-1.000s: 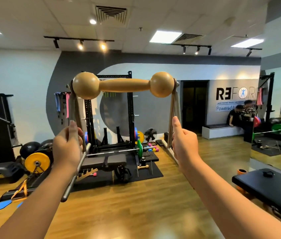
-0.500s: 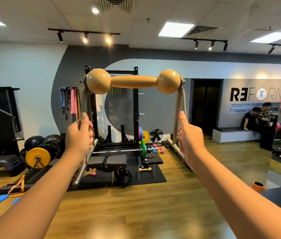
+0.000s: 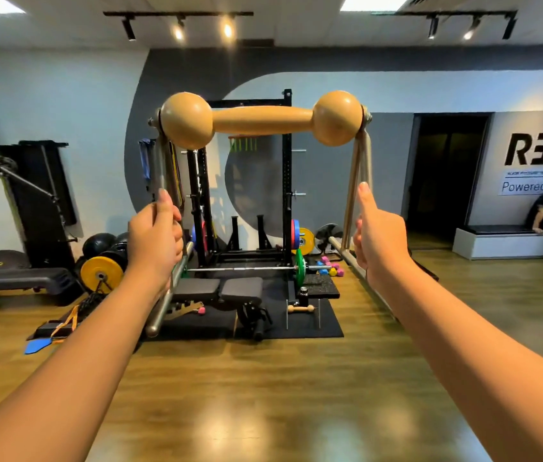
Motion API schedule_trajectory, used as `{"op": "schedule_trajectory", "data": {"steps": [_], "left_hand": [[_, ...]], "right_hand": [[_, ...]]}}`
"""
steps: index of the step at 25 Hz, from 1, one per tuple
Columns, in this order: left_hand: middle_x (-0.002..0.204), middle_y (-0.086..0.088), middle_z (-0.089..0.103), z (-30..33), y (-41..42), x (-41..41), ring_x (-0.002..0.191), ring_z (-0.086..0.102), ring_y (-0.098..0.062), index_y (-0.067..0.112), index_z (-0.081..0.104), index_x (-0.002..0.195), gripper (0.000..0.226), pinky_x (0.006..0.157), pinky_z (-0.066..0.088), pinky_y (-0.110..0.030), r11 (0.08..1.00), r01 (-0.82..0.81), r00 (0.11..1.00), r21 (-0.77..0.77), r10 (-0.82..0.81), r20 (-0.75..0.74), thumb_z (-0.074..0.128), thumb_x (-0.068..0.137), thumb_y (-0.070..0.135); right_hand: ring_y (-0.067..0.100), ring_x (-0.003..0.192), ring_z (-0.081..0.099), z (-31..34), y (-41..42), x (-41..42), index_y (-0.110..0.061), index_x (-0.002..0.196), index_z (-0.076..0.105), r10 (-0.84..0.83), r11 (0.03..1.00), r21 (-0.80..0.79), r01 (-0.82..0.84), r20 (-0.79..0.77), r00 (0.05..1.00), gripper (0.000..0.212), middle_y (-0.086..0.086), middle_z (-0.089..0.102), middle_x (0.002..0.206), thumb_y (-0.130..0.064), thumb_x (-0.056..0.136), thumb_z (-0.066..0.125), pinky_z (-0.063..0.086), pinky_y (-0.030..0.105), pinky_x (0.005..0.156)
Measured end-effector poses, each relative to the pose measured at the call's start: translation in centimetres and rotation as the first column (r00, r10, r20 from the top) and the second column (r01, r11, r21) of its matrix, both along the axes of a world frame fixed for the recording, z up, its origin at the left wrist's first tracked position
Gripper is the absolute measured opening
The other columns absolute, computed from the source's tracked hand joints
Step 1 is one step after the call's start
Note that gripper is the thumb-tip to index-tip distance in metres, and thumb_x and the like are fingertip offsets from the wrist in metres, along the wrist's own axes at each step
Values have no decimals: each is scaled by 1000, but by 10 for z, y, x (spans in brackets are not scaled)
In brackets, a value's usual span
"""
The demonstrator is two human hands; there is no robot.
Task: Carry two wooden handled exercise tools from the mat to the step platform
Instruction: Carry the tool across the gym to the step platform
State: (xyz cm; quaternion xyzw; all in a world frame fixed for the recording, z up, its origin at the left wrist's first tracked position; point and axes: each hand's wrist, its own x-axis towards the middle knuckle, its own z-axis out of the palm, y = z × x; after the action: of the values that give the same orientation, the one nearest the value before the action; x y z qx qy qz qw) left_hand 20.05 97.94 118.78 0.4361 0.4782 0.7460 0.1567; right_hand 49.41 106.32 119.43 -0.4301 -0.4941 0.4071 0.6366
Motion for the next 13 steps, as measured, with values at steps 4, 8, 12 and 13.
{"op": "schedule_trajectory", "data": {"steps": [4, 8, 12, 13], "left_hand": [[50, 8, 38, -7, 76, -18, 39, 31, -9, 18, 54, 80, 47, 35, 26, -22, 1000, 3, 1000, 2, -2, -8, 42, 105, 56], [50, 8, 38, -15, 169, -54, 39, 30, -9, 20, 54, 80, 47, 34, 25, -22, 1000, 7, 1000, -6, -7, 2, 43, 104, 58], [51, 7, 38, 2, 248, -95, 39, 30, -11, 19, 54, 82, 48, 35, 25, -22, 999, 32, 999, -23, -32, -18, 42, 103, 61], [51, 7, 38, 7, 264, -103, 39, 29, -12, 19, 54, 82, 48, 35, 24, -22, 999, 29, 999, -25, -29, -26, 42, 103, 61]], "right_hand": [[14, 52, 32, -11, 78, -18, -22, 63, 44, 11, 1000, -11, -11, 7, 1000, 63, 1, 38, 60, -78, 89, 58, 26, 32, 50], [13, 53, 32, -11, 175, -53, -23, 64, 44, 4, 1000, -15, -4, 27, 1000, 62, -1, 37, 58, -79, 88, 55, 27, 33, 53], [12, 49, 29, -1, 253, -93, -24, 60, 37, 26, 1000, -13, -26, -19, 1000, 63, -2, 33, 56, -76, 91, 54, 24, 33, 52], [12, 48, 29, 2, 268, -101, -24, 59, 37, 21, 1000, -8, -22, -23, 1000, 63, -3, 33, 55, -75, 92, 54, 24, 33, 51]]}}
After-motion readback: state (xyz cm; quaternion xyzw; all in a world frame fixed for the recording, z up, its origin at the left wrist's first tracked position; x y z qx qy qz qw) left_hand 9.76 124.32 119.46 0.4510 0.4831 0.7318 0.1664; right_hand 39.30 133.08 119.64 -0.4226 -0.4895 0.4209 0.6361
